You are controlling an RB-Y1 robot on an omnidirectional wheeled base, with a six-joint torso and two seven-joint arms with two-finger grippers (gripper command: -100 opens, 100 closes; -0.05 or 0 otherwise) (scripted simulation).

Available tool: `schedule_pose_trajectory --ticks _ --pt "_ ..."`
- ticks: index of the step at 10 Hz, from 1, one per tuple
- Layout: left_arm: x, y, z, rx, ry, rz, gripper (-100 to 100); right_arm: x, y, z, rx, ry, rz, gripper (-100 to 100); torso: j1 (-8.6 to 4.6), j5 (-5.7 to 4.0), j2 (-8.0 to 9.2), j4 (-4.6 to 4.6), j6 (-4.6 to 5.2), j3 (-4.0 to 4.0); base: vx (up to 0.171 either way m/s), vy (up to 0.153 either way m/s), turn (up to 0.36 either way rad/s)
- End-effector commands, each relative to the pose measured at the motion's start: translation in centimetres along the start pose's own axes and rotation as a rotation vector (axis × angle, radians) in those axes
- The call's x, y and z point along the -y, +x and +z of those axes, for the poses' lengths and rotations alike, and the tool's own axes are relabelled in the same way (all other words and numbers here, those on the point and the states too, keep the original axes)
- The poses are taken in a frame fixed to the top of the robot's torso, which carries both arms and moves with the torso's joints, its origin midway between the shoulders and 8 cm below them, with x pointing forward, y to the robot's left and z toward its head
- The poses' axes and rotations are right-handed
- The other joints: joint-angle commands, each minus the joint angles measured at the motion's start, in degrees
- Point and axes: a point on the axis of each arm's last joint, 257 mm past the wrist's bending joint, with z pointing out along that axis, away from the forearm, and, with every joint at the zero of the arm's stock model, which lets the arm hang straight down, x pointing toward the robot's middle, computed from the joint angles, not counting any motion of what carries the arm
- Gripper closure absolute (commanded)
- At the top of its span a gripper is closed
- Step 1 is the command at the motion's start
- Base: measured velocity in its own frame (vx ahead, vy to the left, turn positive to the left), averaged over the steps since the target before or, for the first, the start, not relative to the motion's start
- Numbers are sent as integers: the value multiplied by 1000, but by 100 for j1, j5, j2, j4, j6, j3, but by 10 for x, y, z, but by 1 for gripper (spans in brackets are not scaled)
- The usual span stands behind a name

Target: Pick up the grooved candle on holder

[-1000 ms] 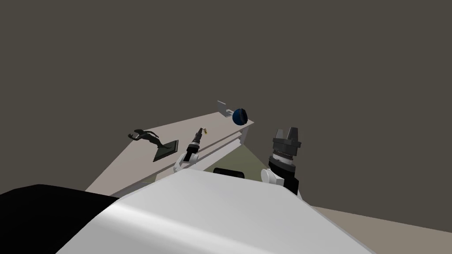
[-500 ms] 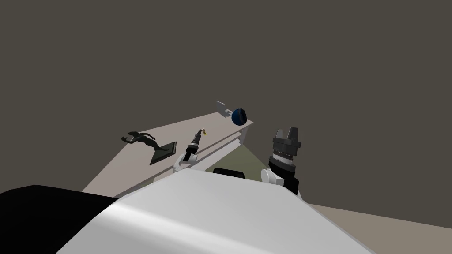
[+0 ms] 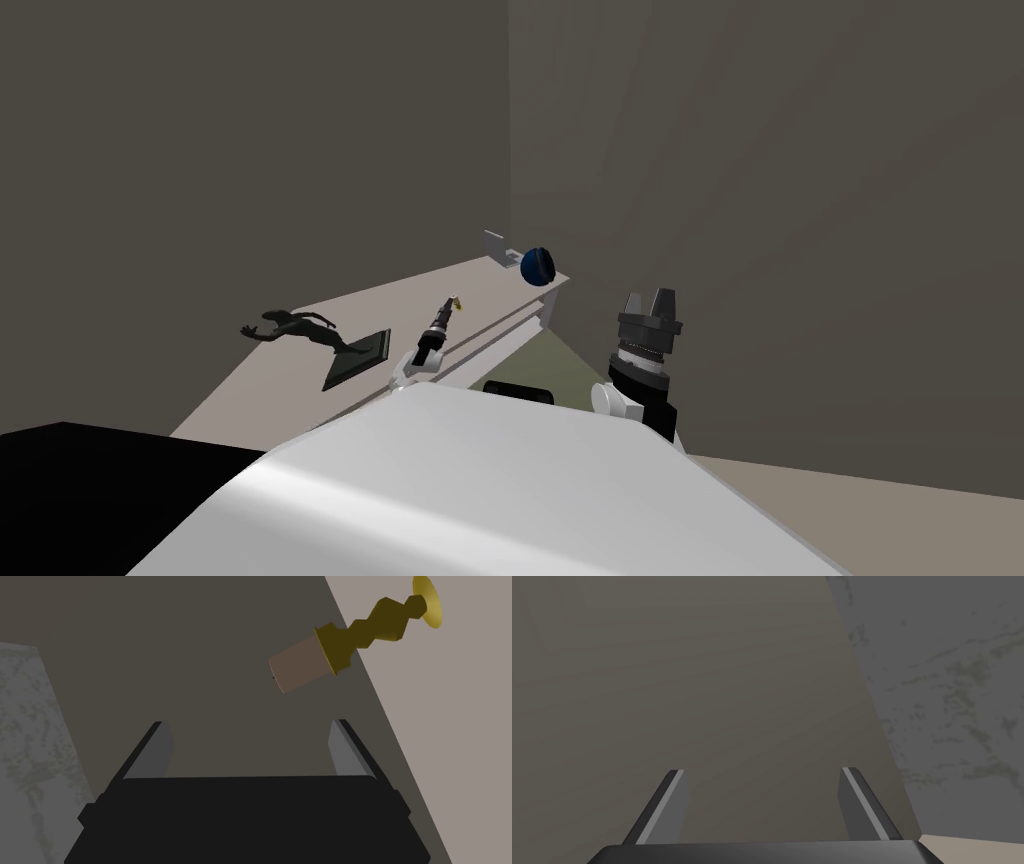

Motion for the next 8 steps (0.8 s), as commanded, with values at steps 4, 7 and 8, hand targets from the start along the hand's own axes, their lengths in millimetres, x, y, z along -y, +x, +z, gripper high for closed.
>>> schedule_pose_trajectory --ticks 4,7,8 --pt "-38 -10 -3 8 -78 5 -100 0 0 0 0 0 0 0 -6 -2 4 1 0 2 52 5 -72" --pt "-39 -10 -2 8 -82 5 0 0 0 0 0 0 0 0 -10 -2 10 2 -2 5 32 -2 -27" --pt "-38 -10 -2 8 -81 5 -100 0 0 0 0 0 0 0 -10 -2 18 4 -2 10 0 0 0"
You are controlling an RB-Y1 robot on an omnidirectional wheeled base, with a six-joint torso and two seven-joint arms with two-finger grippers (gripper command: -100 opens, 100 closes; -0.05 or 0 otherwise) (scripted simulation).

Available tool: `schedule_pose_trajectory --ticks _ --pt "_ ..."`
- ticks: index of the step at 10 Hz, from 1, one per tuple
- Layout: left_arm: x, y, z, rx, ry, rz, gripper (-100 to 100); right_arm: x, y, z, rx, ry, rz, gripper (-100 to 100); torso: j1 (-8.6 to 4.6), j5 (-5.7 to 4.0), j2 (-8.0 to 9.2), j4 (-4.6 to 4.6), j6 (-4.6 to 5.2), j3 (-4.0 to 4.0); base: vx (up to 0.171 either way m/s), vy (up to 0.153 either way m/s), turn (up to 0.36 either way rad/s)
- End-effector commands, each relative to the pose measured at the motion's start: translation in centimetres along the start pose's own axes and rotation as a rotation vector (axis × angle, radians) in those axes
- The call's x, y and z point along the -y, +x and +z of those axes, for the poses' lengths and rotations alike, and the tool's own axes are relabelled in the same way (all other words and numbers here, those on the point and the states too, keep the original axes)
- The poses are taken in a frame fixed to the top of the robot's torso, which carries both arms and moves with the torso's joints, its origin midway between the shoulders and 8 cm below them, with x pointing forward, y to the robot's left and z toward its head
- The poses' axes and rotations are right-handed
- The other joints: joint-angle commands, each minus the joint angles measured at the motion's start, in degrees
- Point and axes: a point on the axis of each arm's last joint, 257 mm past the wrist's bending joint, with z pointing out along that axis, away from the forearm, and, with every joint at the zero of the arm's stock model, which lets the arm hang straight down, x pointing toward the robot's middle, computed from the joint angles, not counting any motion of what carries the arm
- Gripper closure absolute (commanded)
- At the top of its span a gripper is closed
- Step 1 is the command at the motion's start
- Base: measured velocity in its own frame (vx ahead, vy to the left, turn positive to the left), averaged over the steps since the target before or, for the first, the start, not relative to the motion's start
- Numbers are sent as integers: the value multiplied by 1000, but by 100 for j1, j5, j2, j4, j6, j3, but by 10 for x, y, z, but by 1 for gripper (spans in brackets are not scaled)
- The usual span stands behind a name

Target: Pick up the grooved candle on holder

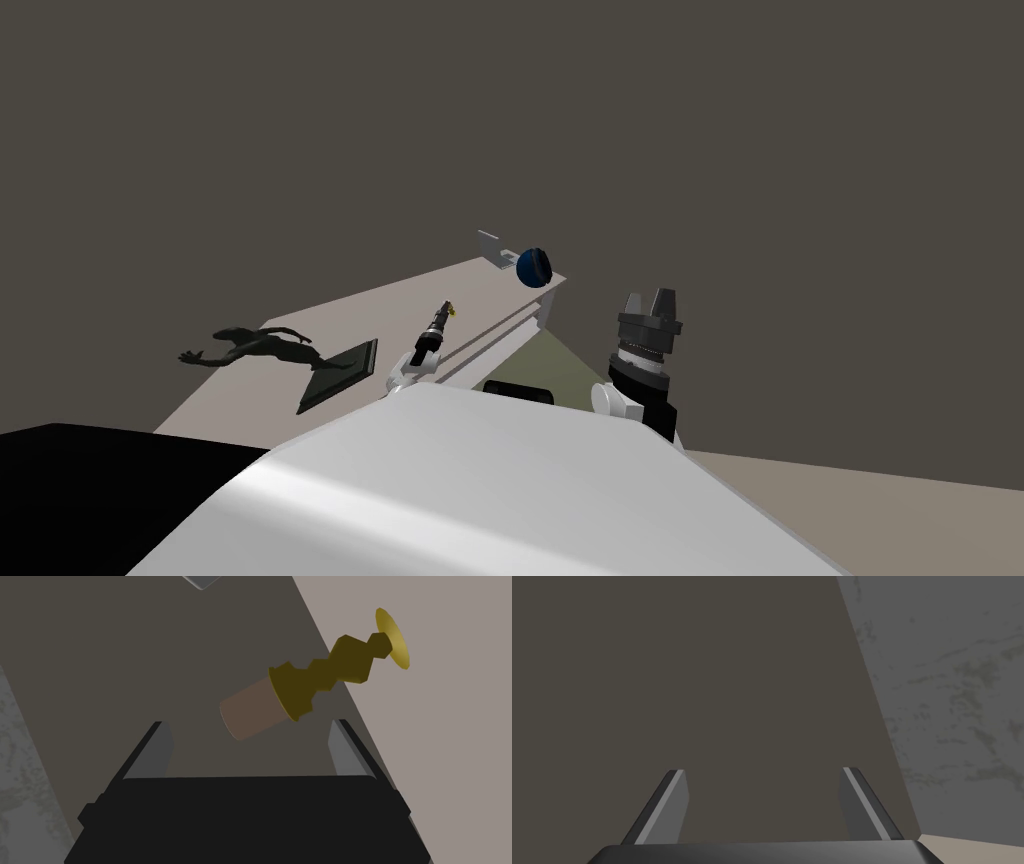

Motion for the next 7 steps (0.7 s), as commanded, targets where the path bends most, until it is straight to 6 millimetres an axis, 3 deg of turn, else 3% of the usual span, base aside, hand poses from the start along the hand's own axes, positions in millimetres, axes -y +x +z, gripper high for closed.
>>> schedule_pose_trajectory --ticks 1,5,6,7 --pt "0 0 0 0 0 0 100 0 0 0 0 0 0 0 0 0 0 0 0 0 0 0 0" --pt "0 0 0 0 0 0 100 0 0 0 0 0 0 0 0 0 3 1 0 2 0 0 0" --pt "0 0 0 0 0 0 0 0 0 0 0 0 0 0 0 0 3 1 0 2 0 0 0" --pt "-16 -17 1 12 -44 7 -100 0 0 0 0 0 0 0 0 0 3 1 0 2 -30 -59 -30"
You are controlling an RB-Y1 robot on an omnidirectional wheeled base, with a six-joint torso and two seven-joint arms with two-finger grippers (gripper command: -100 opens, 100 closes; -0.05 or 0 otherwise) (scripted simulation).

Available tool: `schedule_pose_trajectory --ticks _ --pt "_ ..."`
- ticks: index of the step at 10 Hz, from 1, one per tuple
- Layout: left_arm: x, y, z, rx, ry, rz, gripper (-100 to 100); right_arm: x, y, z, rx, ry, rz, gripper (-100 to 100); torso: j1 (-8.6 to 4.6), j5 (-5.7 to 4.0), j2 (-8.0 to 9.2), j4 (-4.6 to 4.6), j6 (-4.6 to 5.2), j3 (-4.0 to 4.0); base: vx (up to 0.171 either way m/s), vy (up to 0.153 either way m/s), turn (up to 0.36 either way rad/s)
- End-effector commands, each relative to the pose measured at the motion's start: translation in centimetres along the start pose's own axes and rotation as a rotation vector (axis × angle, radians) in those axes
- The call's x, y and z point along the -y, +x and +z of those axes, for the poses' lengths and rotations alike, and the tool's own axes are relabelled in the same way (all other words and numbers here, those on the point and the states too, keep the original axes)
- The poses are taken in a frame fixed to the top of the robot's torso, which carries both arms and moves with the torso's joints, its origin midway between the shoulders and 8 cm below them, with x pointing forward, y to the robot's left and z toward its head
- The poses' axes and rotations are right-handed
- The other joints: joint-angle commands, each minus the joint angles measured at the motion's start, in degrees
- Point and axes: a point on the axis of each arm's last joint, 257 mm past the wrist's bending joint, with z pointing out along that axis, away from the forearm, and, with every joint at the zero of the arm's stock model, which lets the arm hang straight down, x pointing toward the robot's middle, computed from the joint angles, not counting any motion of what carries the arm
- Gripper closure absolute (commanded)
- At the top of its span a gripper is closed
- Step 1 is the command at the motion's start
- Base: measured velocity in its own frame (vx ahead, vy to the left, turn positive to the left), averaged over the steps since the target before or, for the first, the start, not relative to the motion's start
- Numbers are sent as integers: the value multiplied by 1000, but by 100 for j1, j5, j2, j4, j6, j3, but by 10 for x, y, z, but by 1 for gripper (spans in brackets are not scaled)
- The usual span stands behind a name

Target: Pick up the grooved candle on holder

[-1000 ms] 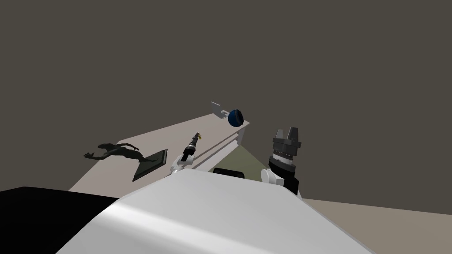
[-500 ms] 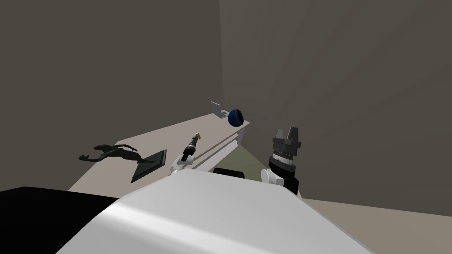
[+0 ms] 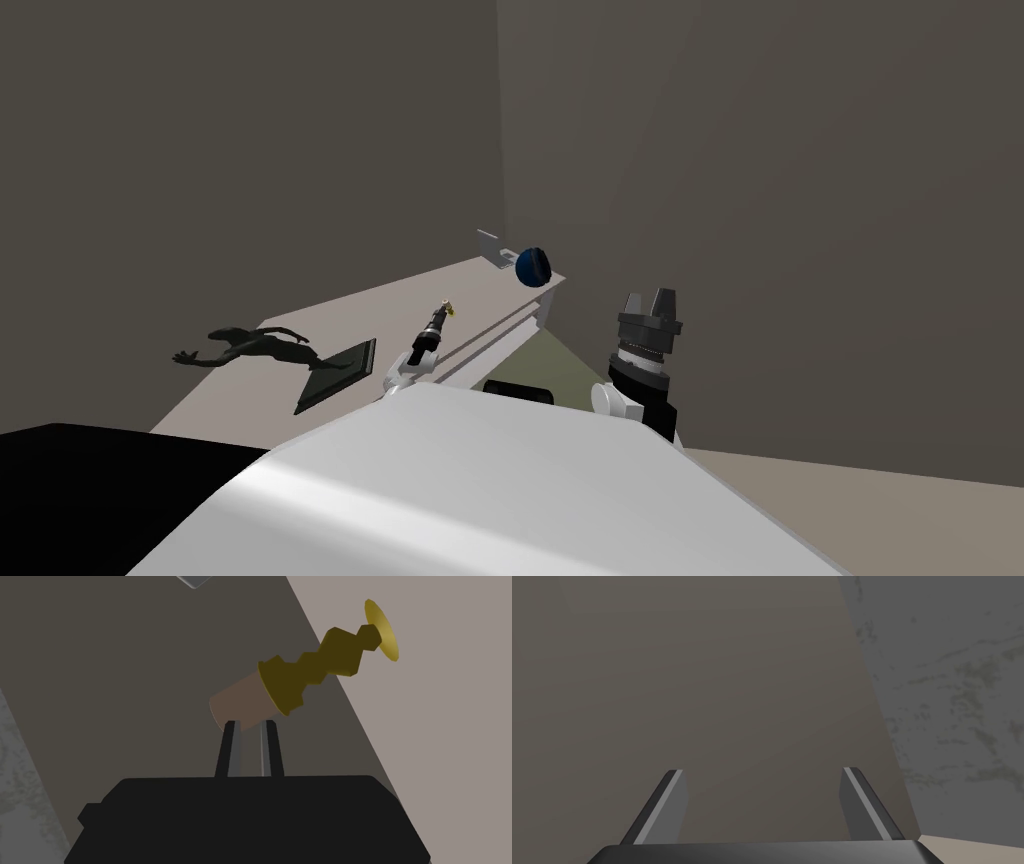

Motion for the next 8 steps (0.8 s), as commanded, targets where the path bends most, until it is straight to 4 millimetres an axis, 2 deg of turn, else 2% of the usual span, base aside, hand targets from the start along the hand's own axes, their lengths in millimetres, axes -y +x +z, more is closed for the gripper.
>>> schedule_pose_trajectory --ticks 1,2,4,8 --pt "-16 -14 1 11 -42 2 -100 0 0 0 0 0 0 0 0 0 0 0 0 0 -42 -93 -27" --pt "-28 -33 3 26 -80 2 -100 0 0 0 0 0 0 0 -13 -3 5 1 0 3 -36 -203 -76" --pt "-40 -54 6 45 -121 -3 -100 0 0 0 0 0 0 0 -77 -17 7 2 1 4 -29 -249 -42" --pt "-63 -104 9 94 -207 -23 -100 0 0 0 0 0 0 0 -74 -16 -10 -2 2 -5 8 -225 -57"
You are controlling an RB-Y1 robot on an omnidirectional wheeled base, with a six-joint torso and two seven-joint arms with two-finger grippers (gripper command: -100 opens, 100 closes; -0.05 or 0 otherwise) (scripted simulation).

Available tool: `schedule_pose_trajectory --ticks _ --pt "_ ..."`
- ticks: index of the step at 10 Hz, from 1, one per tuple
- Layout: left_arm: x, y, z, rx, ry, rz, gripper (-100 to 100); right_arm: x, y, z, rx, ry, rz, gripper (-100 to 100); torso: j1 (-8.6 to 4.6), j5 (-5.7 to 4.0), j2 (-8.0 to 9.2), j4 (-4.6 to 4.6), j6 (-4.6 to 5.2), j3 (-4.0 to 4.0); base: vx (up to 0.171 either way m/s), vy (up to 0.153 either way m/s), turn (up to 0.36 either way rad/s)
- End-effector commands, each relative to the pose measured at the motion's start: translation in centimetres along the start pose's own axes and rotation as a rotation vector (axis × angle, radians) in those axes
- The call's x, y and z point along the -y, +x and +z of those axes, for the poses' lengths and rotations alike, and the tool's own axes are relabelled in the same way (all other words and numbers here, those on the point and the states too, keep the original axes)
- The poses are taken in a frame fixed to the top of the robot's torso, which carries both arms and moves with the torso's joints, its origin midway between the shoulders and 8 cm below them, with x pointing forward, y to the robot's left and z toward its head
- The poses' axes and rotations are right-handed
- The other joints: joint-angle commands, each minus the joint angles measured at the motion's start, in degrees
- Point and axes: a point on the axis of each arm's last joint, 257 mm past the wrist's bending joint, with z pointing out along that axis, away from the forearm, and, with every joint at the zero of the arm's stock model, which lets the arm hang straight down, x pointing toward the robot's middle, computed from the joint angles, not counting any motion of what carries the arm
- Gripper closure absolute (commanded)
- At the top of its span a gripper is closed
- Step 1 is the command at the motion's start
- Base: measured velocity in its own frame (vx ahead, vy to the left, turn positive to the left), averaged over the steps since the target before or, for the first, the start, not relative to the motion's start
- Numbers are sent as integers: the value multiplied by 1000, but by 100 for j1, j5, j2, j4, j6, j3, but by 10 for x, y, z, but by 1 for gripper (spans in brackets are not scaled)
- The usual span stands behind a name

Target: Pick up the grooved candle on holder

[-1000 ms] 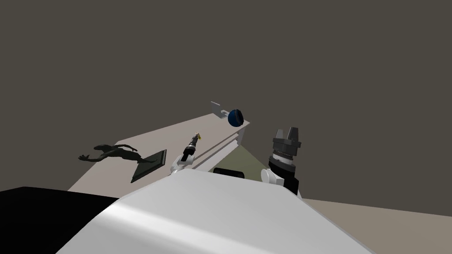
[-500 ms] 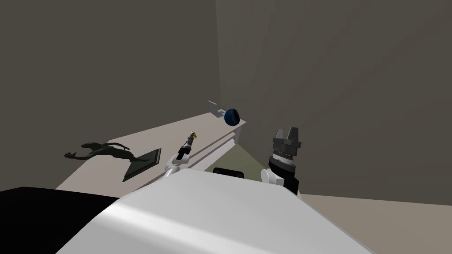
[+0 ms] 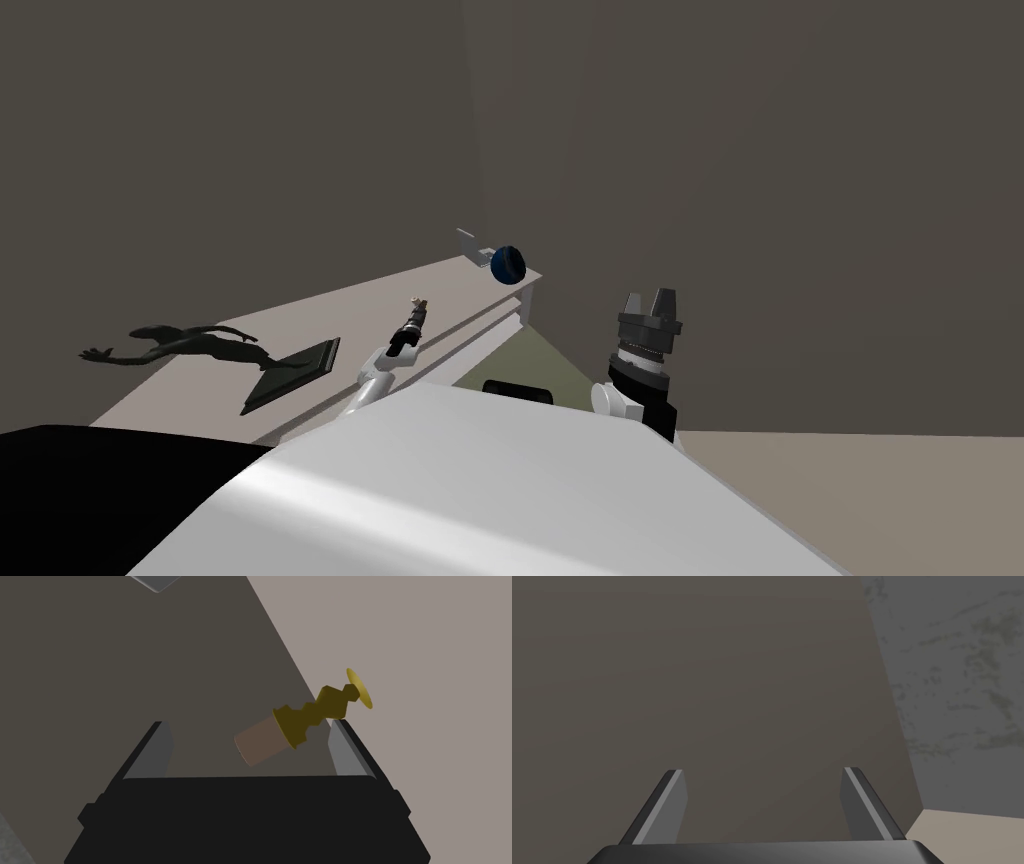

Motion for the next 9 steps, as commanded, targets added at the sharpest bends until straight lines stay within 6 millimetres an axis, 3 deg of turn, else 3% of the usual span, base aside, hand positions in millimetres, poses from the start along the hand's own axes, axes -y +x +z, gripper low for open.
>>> schedule_pose_trajectory --ticks 1,6,9 --pt "-8 -20 3 21 -39 -12 -100 0 0 0 0 0 0 0 0 0 0 0 0 0 7 -242 -72" --pt "-34 -83 13 84 -164 -37 -100 0 0 0 0 0 0 0 11 3 -13 -2 1 -7 30 -212 -101" --pt "-49 -106 14 106 -236 -40 -100 0 0 0 0 0 0 0 42 8 1 0 -3 1 6 -116 -75"
